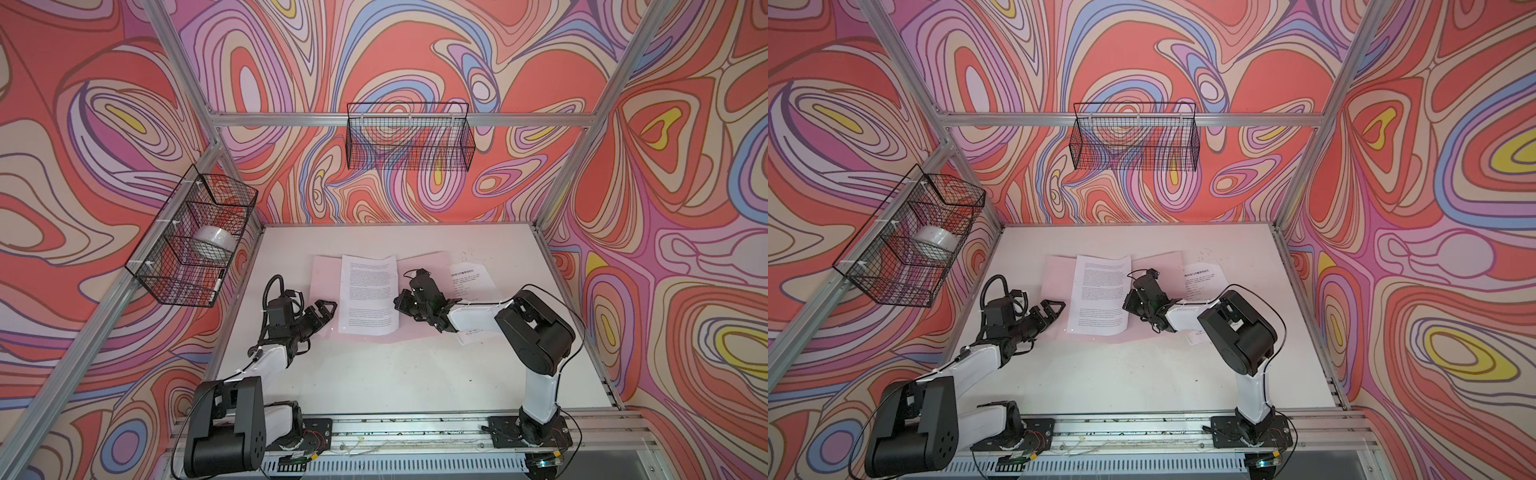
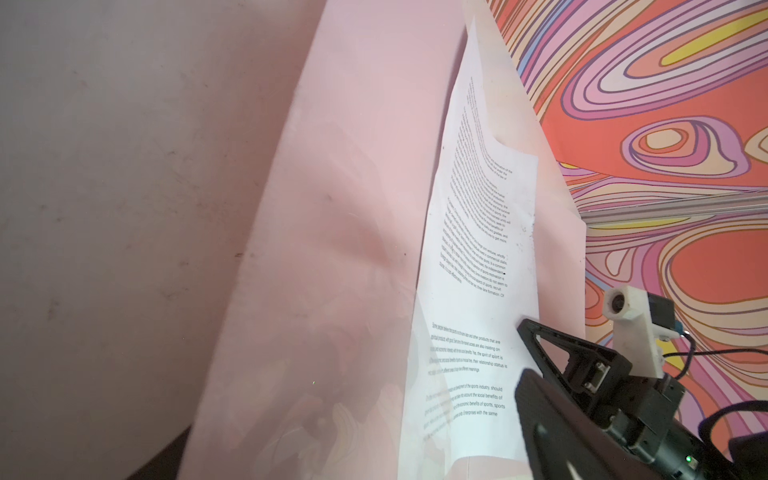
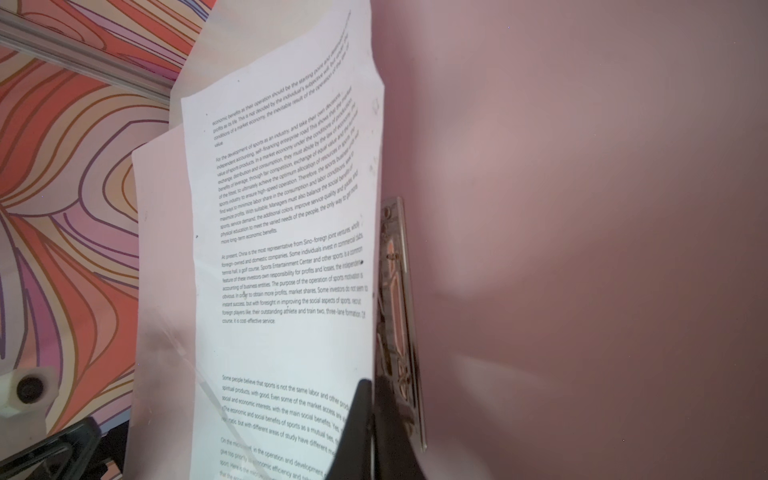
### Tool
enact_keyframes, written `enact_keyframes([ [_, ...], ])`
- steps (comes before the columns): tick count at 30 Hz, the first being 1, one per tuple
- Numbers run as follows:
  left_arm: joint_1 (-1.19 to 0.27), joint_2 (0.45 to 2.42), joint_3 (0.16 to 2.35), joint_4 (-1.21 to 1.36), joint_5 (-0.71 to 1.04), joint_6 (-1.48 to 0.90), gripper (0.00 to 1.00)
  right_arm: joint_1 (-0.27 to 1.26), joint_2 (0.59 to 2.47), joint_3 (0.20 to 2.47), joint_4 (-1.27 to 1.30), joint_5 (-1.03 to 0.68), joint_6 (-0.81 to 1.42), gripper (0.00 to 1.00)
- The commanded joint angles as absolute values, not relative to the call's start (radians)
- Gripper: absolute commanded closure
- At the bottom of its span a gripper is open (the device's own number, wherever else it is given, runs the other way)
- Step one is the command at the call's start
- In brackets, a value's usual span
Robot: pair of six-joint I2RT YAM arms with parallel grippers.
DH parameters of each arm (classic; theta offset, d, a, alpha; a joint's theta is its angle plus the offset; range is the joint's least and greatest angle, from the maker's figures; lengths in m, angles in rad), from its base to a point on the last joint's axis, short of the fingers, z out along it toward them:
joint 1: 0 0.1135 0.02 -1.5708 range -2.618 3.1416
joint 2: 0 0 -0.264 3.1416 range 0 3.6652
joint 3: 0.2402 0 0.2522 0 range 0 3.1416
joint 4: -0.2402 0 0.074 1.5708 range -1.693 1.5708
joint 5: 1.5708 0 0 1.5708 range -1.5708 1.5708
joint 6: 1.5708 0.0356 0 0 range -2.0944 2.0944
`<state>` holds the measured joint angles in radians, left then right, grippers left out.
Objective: Put the files into the folder
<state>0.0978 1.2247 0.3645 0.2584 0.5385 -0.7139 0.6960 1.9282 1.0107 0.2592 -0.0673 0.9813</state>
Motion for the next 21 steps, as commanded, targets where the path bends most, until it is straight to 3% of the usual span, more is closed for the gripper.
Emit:
enact_keyframes([
  [1,0.095,1.232,0.367,0.276,0.549,-0.723,0.05,0.708,1.949,1.032,0.231,-0.015,1.041,1.00],
  [13,0.095,1.235,0.364,0.282,0.547,-0.730,0.03,0.739,1.990,1.058,0.216,-0.009,1.093,1.00],
  [21,0.095,1.250,0.370,0.293,0.559,-0.732,0.03,0.743,2.024,1.130,0.160,-0.053,0.985,1.00],
])
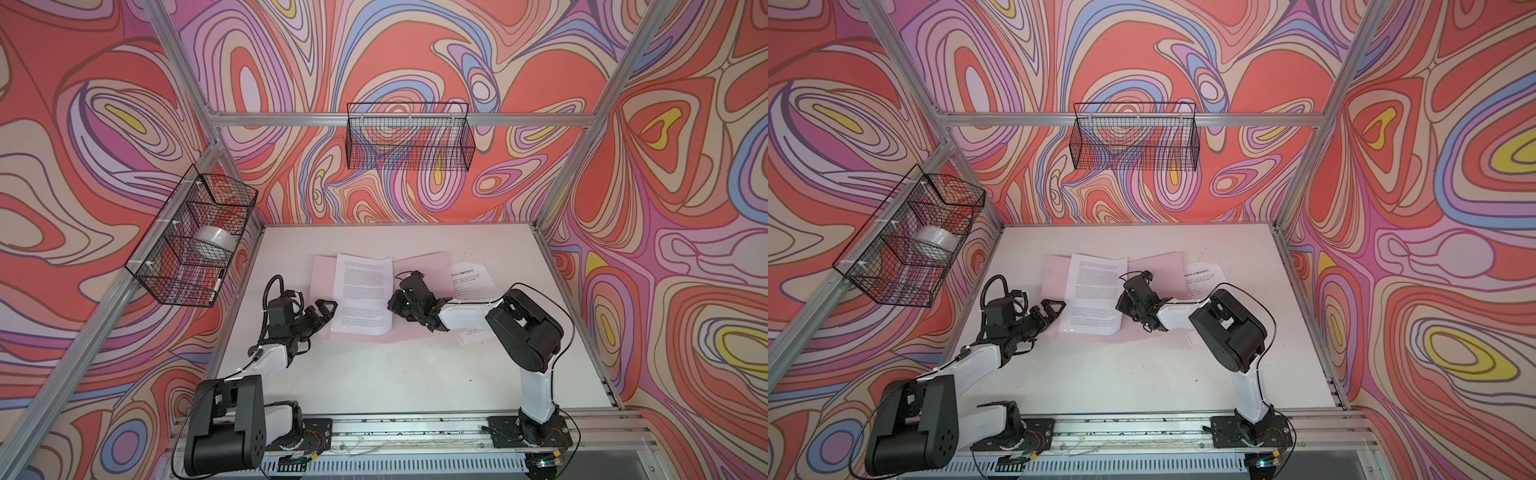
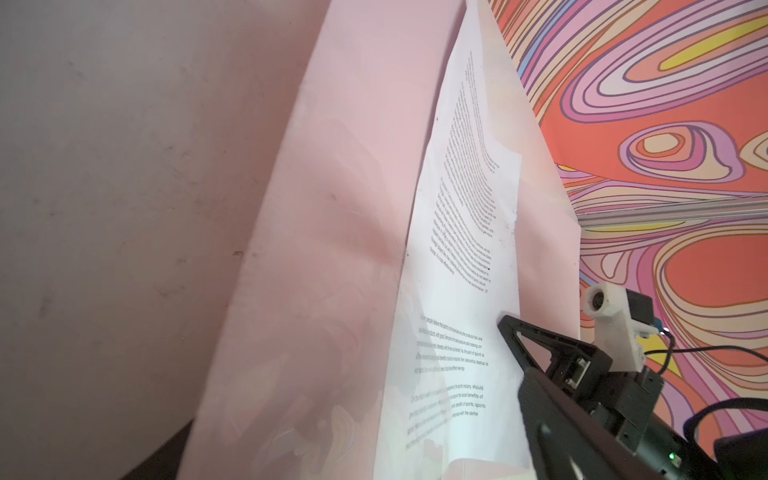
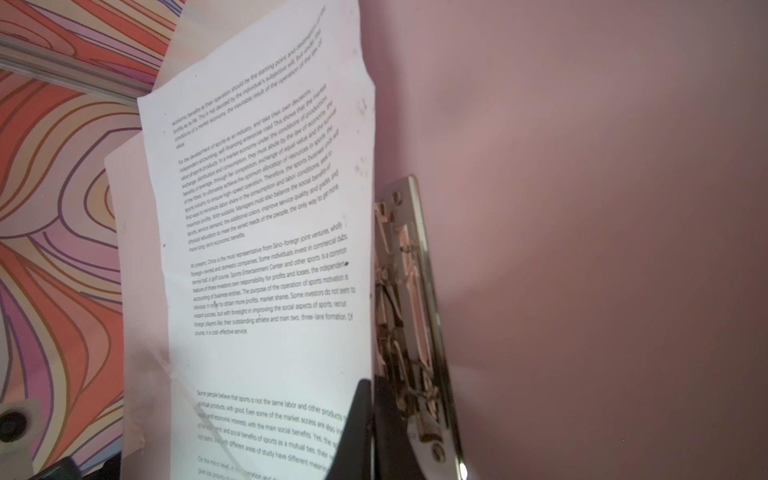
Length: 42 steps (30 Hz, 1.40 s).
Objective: Put the files into the folder
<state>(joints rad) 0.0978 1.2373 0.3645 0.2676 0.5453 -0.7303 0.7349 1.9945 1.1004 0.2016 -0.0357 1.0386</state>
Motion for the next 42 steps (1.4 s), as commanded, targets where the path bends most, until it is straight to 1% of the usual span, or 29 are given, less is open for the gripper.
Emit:
enact_keyframes([
  [1,0.095,1.250,0.370,0.293,0.558,-0.732,0.03,0.745,2.026,1.136,0.156,-0.056,0.975,1.00],
  [25,0.094,1.249,0.368,0.293,0.560,-0.739,0.02,0.788,2.078,1.200,0.155,-0.117,0.962,1.00],
  [42,0.094,1.243,0.367,0.295,0.565,-0.745,0.02,0.826,2.119,1.239,0.167,-0.136,1.011,1.00],
])
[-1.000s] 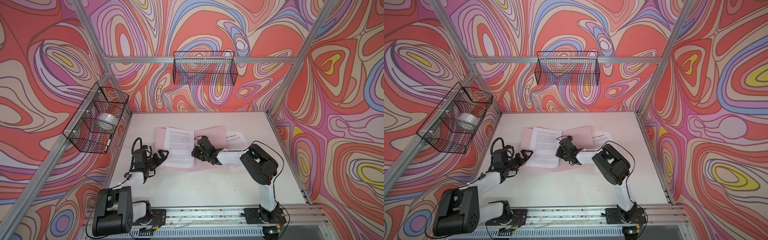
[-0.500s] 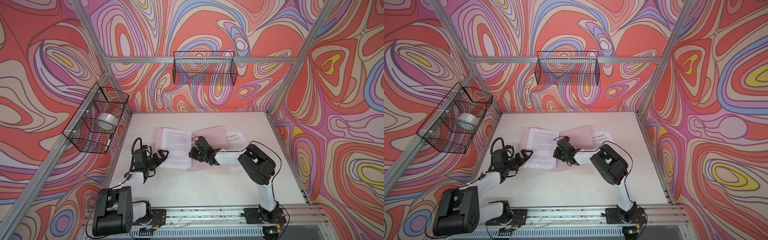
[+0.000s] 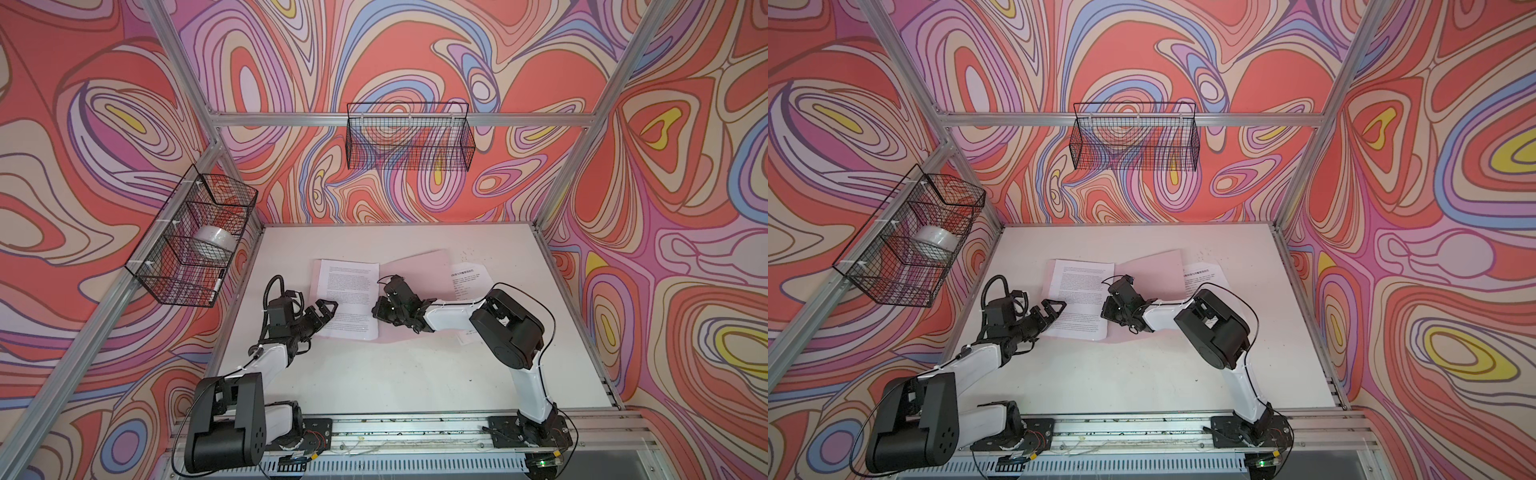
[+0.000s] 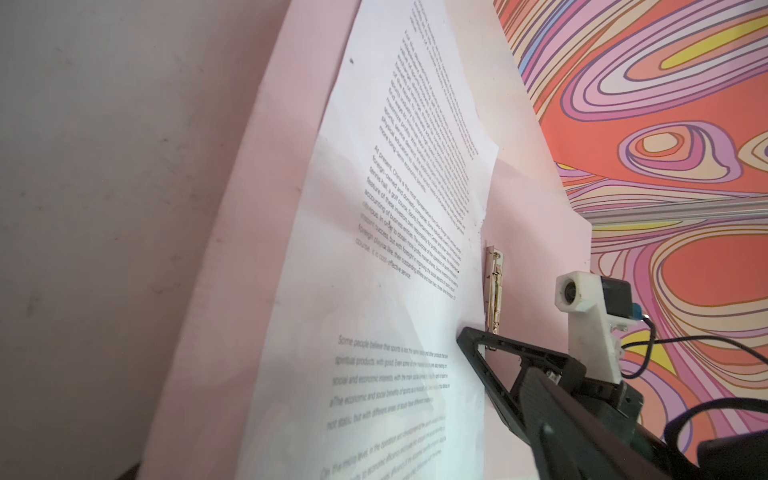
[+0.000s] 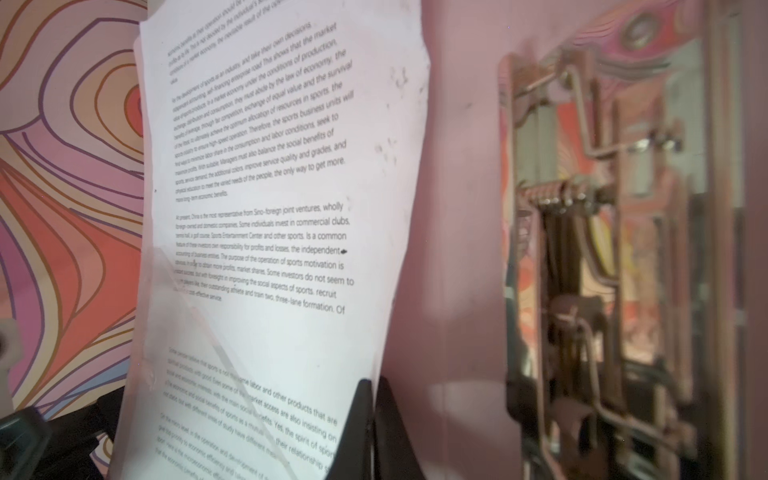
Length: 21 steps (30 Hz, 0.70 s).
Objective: Put the files into the folder
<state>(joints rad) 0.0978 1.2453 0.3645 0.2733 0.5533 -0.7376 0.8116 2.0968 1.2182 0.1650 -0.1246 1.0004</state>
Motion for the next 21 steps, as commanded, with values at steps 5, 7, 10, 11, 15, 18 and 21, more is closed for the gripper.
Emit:
enact_keyframes([
  [5,0.092,1.239,0.365,0.295,0.567,-0.748,0.02,0.834,2.120,1.239,0.169,-0.136,1.018,1.00],
  [7,0.090,1.238,0.365,0.295,0.566,-0.749,0.02,0.838,2.125,1.241,0.176,-0.141,1.026,1.00],
  [10,0.089,1.236,0.365,0.295,0.569,-0.750,0.02,0.850,2.130,1.258,0.169,-0.141,1.028,1.00],
  [11,0.088,1.234,0.365,0.293,0.569,-0.750,0.02,0.853,2.132,1.262,0.170,-0.139,1.027,1.00],
  [15,0.087,1.215,0.365,0.278,0.563,-0.745,0.02,0.855,2.127,1.251,0.170,-0.131,1.027,1.00],
  [18,0.087,1.192,0.361,0.264,0.551,-0.742,0.04,0.854,2.104,1.259,0.115,-0.112,0.976,0.99],
  [21,0.087,1.157,0.356,0.251,0.536,-0.740,0.05,0.850,2.049,1.258,0.069,-0.074,0.913,0.69],
])
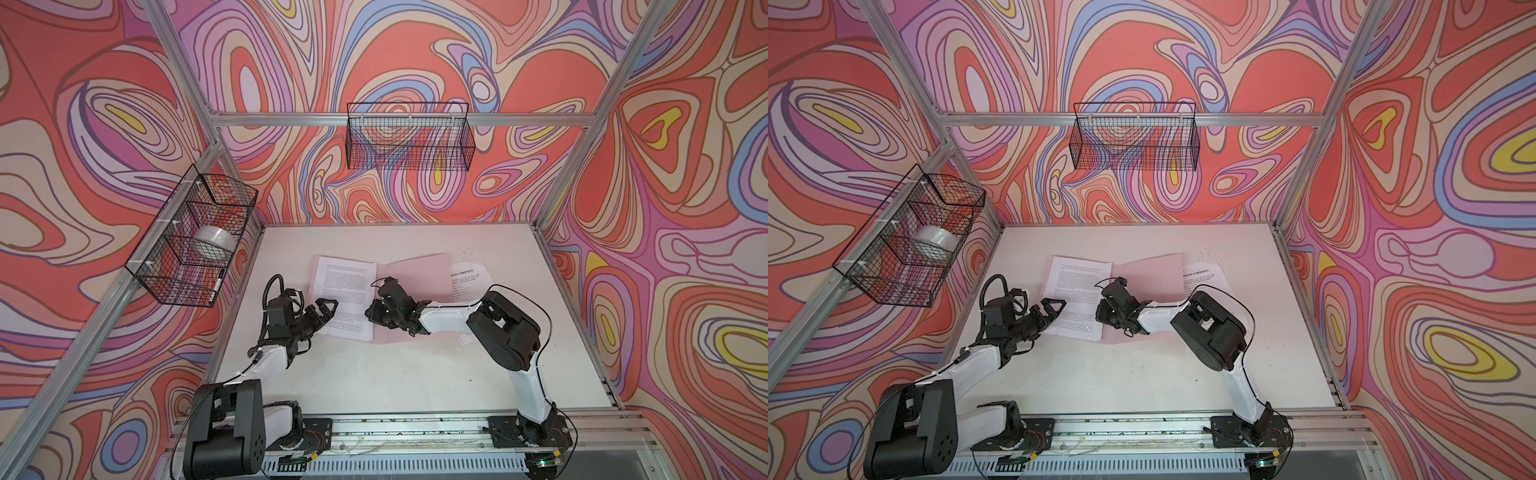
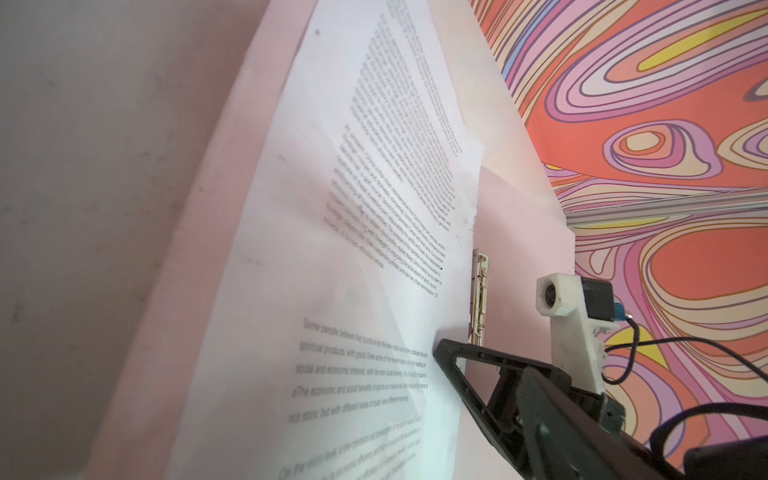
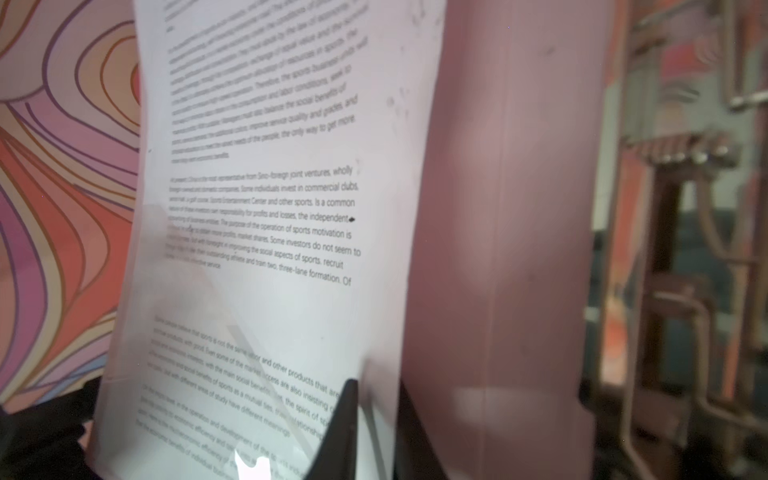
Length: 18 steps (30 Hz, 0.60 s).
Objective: Put the files into the folder
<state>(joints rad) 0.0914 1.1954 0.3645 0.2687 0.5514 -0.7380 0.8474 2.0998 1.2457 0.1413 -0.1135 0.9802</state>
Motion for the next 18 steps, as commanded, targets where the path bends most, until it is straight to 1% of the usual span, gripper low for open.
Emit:
enact_keyframes([
  [1,0.087,1.145,0.354,0.246,0.531,-0.738,0.06,0.846,2.029,1.262,0.045,-0.066,0.893,0.62],
  [2,0.087,1.136,0.354,0.241,0.528,-0.737,0.07,0.844,2.010,1.264,0.023,-0.058,0.877,0.58],
  [3,0.087,1.127,0.355,0.235,0.523,-0.734,0.07,0.839,1.985,1.260,0.004,-0.053,0.860,0.50],
  [4,0.086,1.121,0.356,0.227,0.519,-0.731,0.08,0.833,1.956,1.255,-0.015,-0.045,0.844,0.49],
  [8,0.087,1.107,0.364,0.211,0.519,-0.729,0.10,0.798,1.816,1.196,-0.107,-0.021,0.797,0.49],
  [13,0.087,1.087,0.368,0.209,0.518,-0.733,0.16,0.671,1.632,1.075,-0.191,-0.039,0.752,0.52],
  [15,0.087,1.079,0.370,0.204,0.522,-0.738,0.21,0.635,1.594,1.050,-0.213,-0.052,0.730,0.54],
  [18,0.087,1.056,0.370,0.182,0.518,-0.743,0.26,0.624,1.577,1.039,-0.233,-0.050,0.709,0.55],
])
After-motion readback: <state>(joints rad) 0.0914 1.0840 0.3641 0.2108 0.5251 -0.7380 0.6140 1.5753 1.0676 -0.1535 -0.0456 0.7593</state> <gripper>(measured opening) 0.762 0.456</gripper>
